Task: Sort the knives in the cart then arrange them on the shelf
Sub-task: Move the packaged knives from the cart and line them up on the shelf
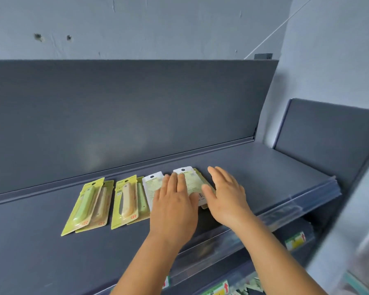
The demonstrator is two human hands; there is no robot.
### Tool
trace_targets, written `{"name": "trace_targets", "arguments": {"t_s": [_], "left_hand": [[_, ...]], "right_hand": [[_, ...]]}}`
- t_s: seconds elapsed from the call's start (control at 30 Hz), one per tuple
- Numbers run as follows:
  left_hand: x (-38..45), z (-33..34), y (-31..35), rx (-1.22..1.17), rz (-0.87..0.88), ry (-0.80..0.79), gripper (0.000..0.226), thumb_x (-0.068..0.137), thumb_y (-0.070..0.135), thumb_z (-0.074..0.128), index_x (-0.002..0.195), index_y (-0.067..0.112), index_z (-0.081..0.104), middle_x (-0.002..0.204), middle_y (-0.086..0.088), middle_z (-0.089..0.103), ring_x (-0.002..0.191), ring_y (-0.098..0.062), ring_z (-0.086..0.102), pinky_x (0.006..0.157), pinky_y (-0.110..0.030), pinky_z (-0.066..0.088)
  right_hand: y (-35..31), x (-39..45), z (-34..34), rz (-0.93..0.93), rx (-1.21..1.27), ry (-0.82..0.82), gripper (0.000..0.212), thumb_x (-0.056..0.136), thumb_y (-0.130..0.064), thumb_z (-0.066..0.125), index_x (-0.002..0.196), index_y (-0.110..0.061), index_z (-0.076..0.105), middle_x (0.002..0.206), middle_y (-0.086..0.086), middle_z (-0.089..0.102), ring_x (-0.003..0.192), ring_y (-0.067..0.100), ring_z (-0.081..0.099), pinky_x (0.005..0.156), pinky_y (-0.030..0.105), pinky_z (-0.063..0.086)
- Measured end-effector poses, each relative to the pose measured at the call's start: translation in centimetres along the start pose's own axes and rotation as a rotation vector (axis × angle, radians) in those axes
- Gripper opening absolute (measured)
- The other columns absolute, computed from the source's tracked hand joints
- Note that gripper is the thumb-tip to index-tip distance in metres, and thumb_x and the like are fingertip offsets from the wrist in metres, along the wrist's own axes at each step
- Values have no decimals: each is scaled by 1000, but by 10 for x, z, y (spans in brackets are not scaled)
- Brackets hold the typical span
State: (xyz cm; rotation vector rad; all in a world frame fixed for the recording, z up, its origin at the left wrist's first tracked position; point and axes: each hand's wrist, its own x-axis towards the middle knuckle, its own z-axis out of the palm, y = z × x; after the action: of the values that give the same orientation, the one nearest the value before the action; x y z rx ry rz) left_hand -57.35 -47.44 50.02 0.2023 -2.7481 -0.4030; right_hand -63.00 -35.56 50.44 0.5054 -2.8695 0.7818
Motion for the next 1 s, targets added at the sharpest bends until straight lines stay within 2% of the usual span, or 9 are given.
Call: {"name": "trace_targets", "arguments": {"t_s": [0.17,0.3,0.47,0.53,0.6,0.67,0.73,0.8,1.0], "left_hand": [[-21,7,11,-51,257,-52,53,100,36,25,145,11,32,151,-7,34,142,-23,28,115,-34,26],[-45,25,16,-110,468,-94,51,85,34,33,115,8,66,116,-8,67,111,-25,64,86,-36,54],[-100,40,25,-72,692,-305,53,92,27,40,141,8,41,146,-11,42,138,-25,36,109,-37,34],[-121,50,27,-123,765,-342,53,84,35,38,125,7,60,126,-11,61,119,-25,58,92,-36,50],[-148,64,27,-121,852,-419,42,74,33,60,106,8,70,102,-7,72,95,-23,70,74,-35,58],[-174,73,29,-112,947,-462,60,60,30,83,113,7,68,109,-7,70,101,-21,68,80,-32,56],[-202,73,32,-121,996,-616,65,84,34,64,141,10,42,143,-5,46,133,-18,43,106,-29,37],[-228,83,37,-174,1082,-661,58,98,31,38,151,17,17,155,1,23,143,-14,20,114,-28,19],[-308,100,66,-118,1248,-865,60,99,36,38,151,19,15,155,0,23,141,-19,24,114,-32,22]], "right_hand": [[3,-52,-3,136,-20,171,54,100,-40,34,150,-26,19,157,-7,17,146,13,10,116,35,14],[8,-102,9,338,-47,233,56,98,-45,27,150,-26,21,157,-7,19,145,13,13,117,35,14],[16,-184,31,624,-113,247,75,80,-54,14,149,-26,23,156,-6,23,144,13,18,115,32,16],[19,-219,41,740,-109,251,80,79,-61,8,149,-27,22,156,-7,22,143,13,19,115,33,17],[23,-254,51,851,-93,247,66,92,-56,22,150,-26,20,157,-6,20,145,14,16,116,33,15],[26,-288,60,927,-105,269,58,98,-45,35,150,-24,20,157,-5,20,144,14,17,116,33,16],[25,-324,68,1026,-111,291,56,98,-44,37,149,-23,23,156,-5,22,144,15,19,115,34,18],[25,-360,75,1134,-102,297,57,98,-44,37,149,-24,23,157,-5,22,144,16,19,115,36,18],[23,-462,94,1408,-22,377,62,95,-50,32,149,-21,26,155,-3,26,144,16,21,115,36,19]]}}
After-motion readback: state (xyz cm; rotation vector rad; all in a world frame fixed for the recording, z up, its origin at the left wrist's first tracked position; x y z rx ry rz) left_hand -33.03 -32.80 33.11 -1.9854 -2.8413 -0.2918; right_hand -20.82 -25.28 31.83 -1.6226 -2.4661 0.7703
